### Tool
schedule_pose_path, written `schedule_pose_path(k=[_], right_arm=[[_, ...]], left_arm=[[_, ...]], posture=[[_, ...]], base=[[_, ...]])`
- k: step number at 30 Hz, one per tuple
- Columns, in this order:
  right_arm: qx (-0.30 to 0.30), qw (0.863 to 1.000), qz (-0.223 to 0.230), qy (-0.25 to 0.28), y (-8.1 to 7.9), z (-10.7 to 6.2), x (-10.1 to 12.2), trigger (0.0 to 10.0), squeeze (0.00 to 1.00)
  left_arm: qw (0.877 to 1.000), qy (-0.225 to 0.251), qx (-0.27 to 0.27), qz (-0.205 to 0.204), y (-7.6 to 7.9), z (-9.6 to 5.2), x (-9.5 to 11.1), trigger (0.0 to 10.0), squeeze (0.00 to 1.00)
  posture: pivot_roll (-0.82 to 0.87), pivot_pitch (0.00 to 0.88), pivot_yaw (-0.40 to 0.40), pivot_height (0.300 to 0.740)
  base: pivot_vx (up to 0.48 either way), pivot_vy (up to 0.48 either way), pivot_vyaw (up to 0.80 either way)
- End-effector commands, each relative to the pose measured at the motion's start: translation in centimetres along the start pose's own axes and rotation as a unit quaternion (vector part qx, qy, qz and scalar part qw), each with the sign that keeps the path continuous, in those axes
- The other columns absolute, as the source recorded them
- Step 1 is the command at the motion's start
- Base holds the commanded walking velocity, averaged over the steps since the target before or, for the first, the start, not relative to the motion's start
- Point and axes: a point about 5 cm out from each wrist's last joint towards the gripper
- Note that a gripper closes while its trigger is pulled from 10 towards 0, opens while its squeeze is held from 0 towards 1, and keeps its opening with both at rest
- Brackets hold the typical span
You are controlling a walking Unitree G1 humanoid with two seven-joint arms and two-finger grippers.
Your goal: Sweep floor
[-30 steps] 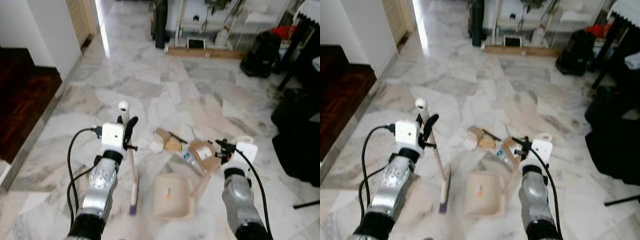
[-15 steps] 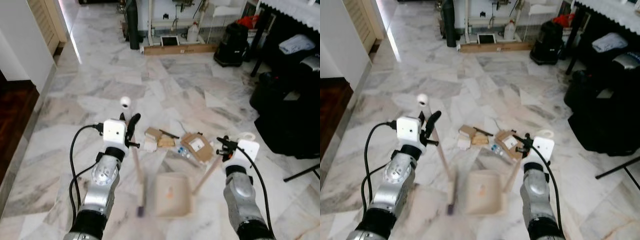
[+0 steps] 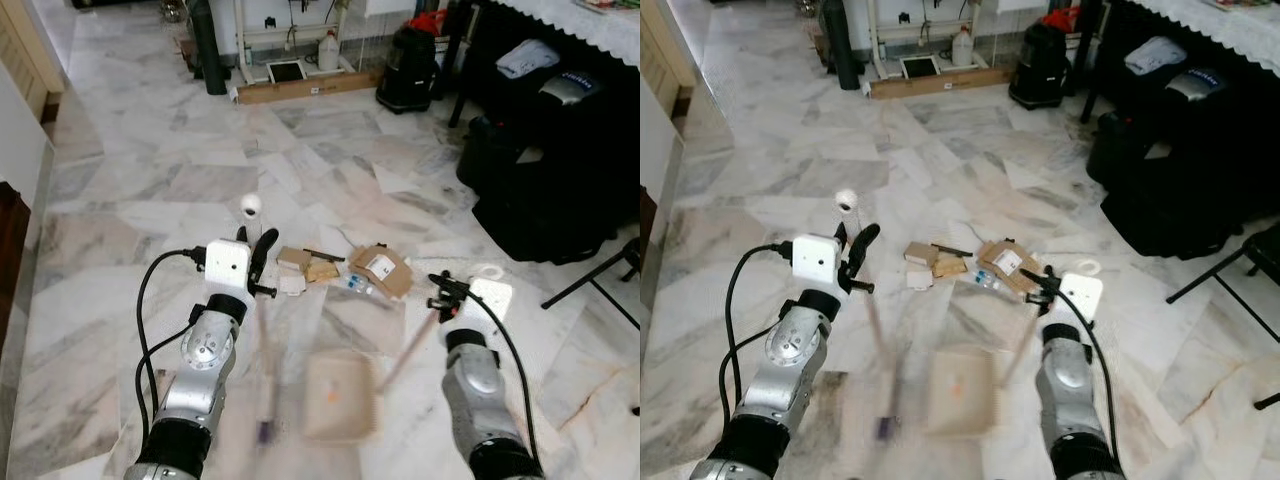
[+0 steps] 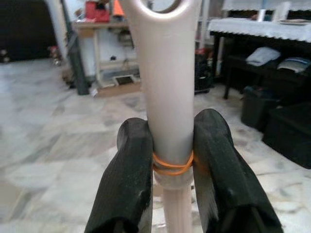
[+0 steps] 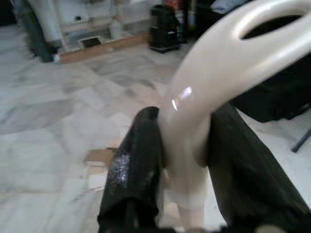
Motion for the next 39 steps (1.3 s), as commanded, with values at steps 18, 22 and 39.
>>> schedule_pose_path(k=[18, 22, 39], right_arm=[[-0.004, 0.999, 0.020, 0.027, -0.16, 0.27, 0.99, 10.0, 0.00], [-0.002, 0.999, 0.023, 0.024, -0.23, 0.21, 0.87, 10.0, 0.00], [0.000, 1.000, 0.018, 0.025, -0.35, 0.19, 0.81, 10.0, 0.00]], left_arm=[[0.999, 0.027, -0.017, 0.008, 0.59, 0.52, 1.17, 10.0, 0.00], [0.999, 0.027, -0.017, 0.008, 0.61, 0.45, 1.16, 10.0, 0.00], [0.999, 0.029, -0.019, 0.006, 0.78, 0.43, 1.18, 10.0, 0.00]], posture=[[-0.04, 0.106, -0.017, 0.740], [-0.04, 0.098, -0.017, 0.740], [-0.04, 0.082, -0.019, 0.740]], base=[[0.027, 0.000, -0.19], [0.250, 0.000, 0.00], [0.267, 0.000, -0.22]])
Point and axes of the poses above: a point about 5 cm out from each wrist's last joint towards the gripper, its own z axis pointing out of the wrist towards the gripper, its own x axis along the axis of the wrist's last joint, y = z × x, and after that the axes turned 1 degree about -z, right-handed
